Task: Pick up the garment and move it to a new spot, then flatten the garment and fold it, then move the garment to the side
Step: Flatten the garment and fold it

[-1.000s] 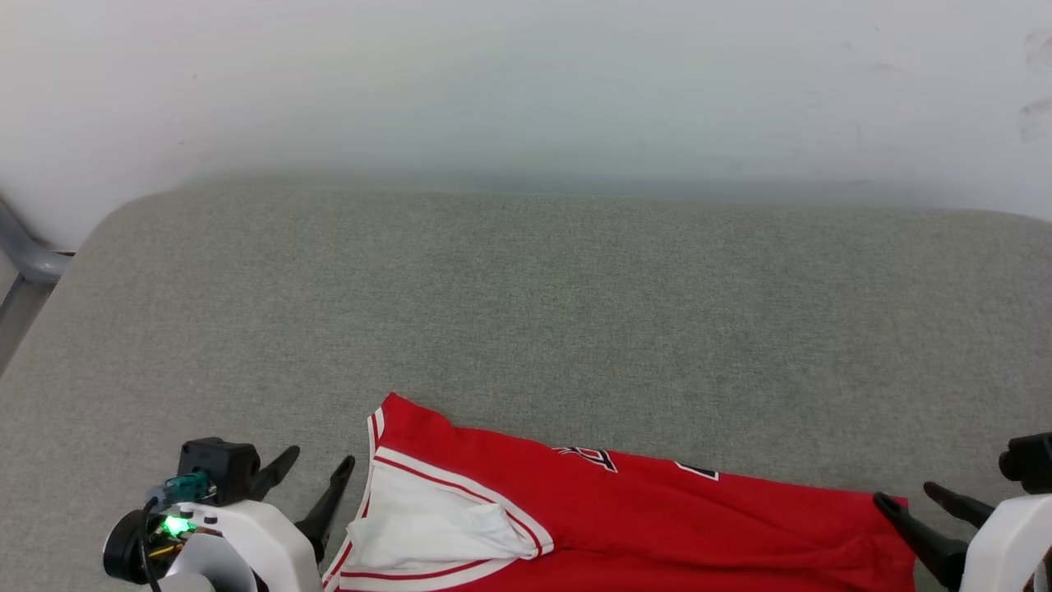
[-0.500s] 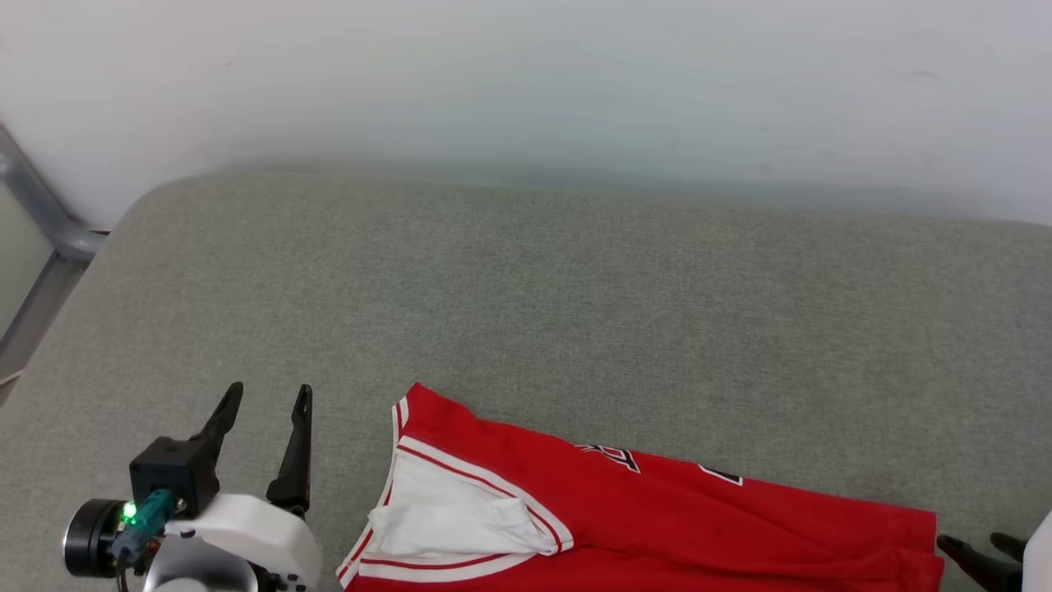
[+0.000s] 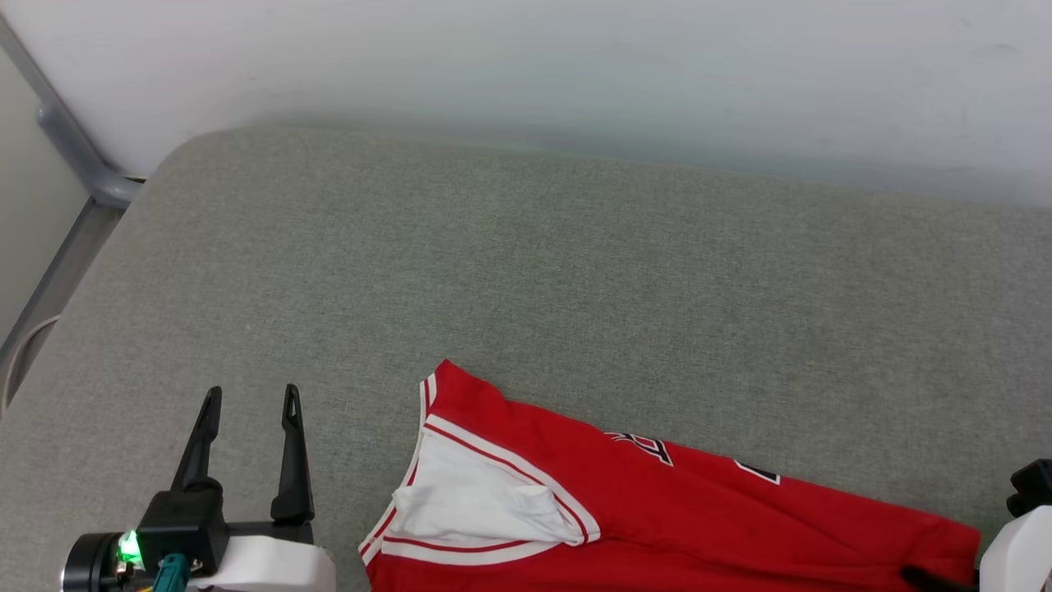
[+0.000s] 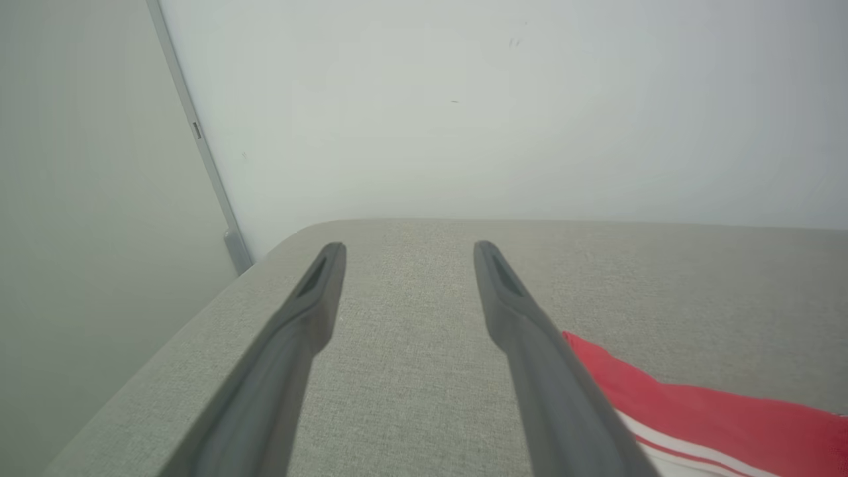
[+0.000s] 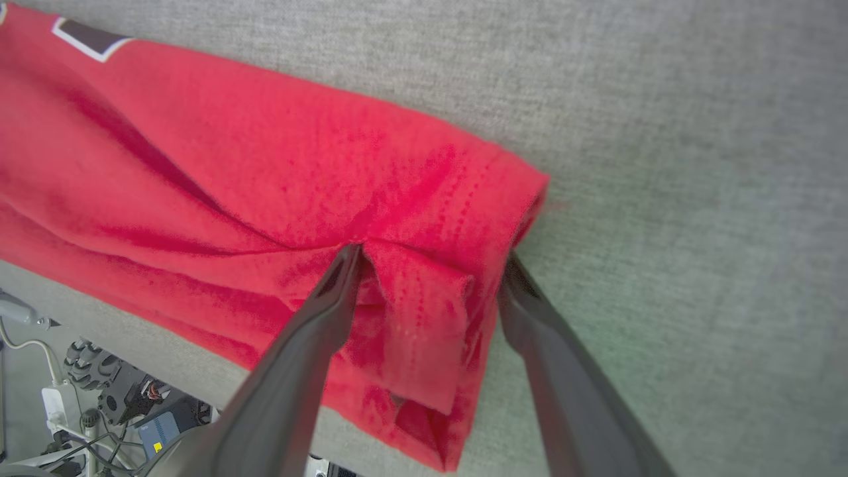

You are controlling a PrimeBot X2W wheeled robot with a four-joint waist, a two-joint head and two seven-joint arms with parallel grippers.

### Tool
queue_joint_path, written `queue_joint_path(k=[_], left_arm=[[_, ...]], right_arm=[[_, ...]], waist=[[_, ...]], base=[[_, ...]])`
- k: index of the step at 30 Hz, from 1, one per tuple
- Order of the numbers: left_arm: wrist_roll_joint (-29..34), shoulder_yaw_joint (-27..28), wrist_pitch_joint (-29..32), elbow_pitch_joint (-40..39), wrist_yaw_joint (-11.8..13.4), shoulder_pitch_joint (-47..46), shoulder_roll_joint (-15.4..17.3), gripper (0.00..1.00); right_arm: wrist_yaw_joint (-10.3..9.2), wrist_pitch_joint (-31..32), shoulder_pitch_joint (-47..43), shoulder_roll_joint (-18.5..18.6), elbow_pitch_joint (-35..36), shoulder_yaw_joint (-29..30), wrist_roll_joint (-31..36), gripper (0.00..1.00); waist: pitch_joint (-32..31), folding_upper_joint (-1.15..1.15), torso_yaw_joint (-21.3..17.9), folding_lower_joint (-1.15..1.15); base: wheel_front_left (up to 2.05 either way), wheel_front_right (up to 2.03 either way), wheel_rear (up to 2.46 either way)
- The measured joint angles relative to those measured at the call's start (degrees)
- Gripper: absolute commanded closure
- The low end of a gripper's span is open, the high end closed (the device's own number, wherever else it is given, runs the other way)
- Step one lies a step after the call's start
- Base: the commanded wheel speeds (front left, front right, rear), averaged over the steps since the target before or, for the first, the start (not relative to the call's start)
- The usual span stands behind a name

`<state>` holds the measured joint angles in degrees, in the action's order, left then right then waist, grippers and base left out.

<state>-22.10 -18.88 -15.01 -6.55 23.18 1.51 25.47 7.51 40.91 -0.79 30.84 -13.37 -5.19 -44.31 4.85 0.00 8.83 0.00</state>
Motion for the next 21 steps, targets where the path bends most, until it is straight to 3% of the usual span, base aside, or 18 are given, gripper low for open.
queue_joint_path(k=[12, 14, 15, 21], left_arm=[[11.47, 11.34, -0.05, -0.05, -7.93, 5.47, -12.14, 0.00], [12.94, 12.58, -0.05, 0.45, -9.20, 6.19, -13.30, 0.00], [13.48, 13.23, -0.05, 0.64, -9.76, 6.45, -14.00, 0.00], [16.55, 15.89, -0.05, 1.34, -12.63, 7.10, -16.16, 0.00]], right_arm=[[-0.20, -3.00, 0.18, 0.08, -3.77, -4.91, -2.26, 0.00], [-0.20, -3.71, 0.22, 0.20, -3.82, -5.88, -2.83, 0.76], [-0.20, -4.14, 0.25, 0.40, -3.89, -6.24, -3.13, 1.00], [0.04, -6.37, 0.56, 1.41, -4.69, -7.32, -4.97, 1.00]], waist=[[0.40, 0.00, 1.13, 0.00], [0.26, 0.00, 0.93, 0.00], [0.19, 0.00, 0.84, 0.00], [-0.38, 0.00, 0.06, 0.00]], base=[[0.00, 0.00, 0.00], [0.00, 0.00, 0.00], [0.00, 0.00, 0.00], [0.00, 0.00, 0.00]])
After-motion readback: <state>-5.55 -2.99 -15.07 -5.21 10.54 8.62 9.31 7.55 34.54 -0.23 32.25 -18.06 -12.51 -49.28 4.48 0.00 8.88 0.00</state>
